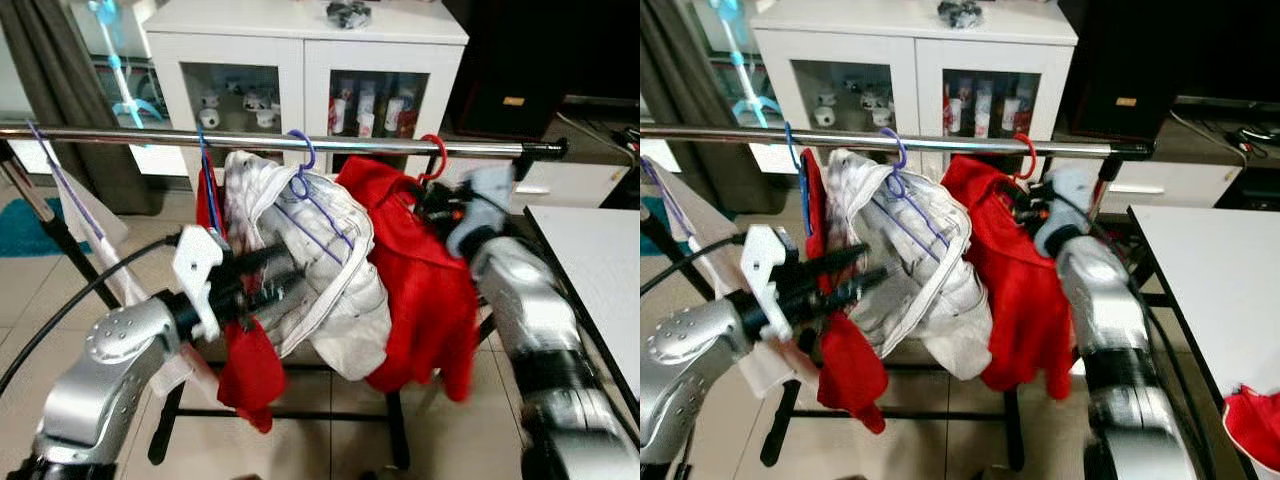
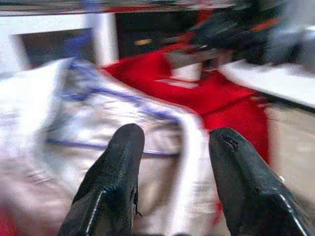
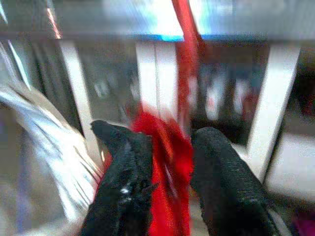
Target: Hang hanger
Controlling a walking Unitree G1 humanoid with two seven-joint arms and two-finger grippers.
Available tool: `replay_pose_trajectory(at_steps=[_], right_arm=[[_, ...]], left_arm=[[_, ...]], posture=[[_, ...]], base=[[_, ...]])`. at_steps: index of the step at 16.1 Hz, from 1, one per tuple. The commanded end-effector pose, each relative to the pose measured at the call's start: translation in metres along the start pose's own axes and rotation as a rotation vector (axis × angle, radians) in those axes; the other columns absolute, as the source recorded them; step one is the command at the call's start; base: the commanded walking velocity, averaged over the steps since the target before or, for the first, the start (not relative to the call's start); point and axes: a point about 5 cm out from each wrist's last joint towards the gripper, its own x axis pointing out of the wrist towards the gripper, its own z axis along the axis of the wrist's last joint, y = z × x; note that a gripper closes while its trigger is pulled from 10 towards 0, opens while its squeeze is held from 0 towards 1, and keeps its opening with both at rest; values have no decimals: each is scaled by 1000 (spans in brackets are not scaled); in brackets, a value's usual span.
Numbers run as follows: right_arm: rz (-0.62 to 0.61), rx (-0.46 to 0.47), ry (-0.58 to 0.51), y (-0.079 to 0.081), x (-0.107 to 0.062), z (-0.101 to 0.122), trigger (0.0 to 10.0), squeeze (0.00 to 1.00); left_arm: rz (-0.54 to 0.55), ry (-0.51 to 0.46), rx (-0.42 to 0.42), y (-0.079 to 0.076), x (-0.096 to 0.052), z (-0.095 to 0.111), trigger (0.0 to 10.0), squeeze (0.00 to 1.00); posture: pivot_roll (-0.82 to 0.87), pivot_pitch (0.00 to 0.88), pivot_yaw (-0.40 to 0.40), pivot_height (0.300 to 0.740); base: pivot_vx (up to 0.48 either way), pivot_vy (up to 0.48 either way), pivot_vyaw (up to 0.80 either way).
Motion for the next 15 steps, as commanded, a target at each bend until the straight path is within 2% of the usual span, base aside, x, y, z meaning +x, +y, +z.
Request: replay_pose_trajectory(at_steps=[1,2,5,6,7,9,10,11,15], right_arm=[[21,13,-73,3,-7,16,10000,1000],[55,23,-115,12,-22,22,10000,0],[42,85,-107,26,-43,15,10000,0],[23,95,-3,38,-61,-6,10000,0],[-18,92,65,43,-76,-21,10000,0],[-165,110,90,39,-94,-36,10000,0],[-187,109,85,39,-96,-35,10000,0],[-199,130,76,40,-95,-33,10000,0],[-185,145,102,46,-99,-33,10000,0]], left_arm=[[99,23,33,11,-4,0,10000,0],[181,28,26,15,-5,-3,10000,0],[265,13,22,12,-6,-4,10000,0],[359,-10,-23,14,-9,-6,10000,0],[423,-23,-33,15,-12,-6,10000,0],[454,-58,-70,11,-17,-6,10000,0],[470,-58,-83,9,-18,-7,10000,0],[449,-30,-58,7,-18,-10,10000,0],[432,6,-53,2,-18,-15,10000,0]], posture=[[-28,0,2,740],[-31,0,3,740],[-32,0,-1,740],[-28,0,-12,740],[-21,0,-12,740],[-26,0,11,740],[-29,0,18,740],[-37,0,23,740],[-45,0,22,740]], base=[[0,0,0],[0,0,0],[0,0,0],[0,0,0],[0,0,0],[0,0,0],[0,0,0],[0,0,0],[-397,0,0]])
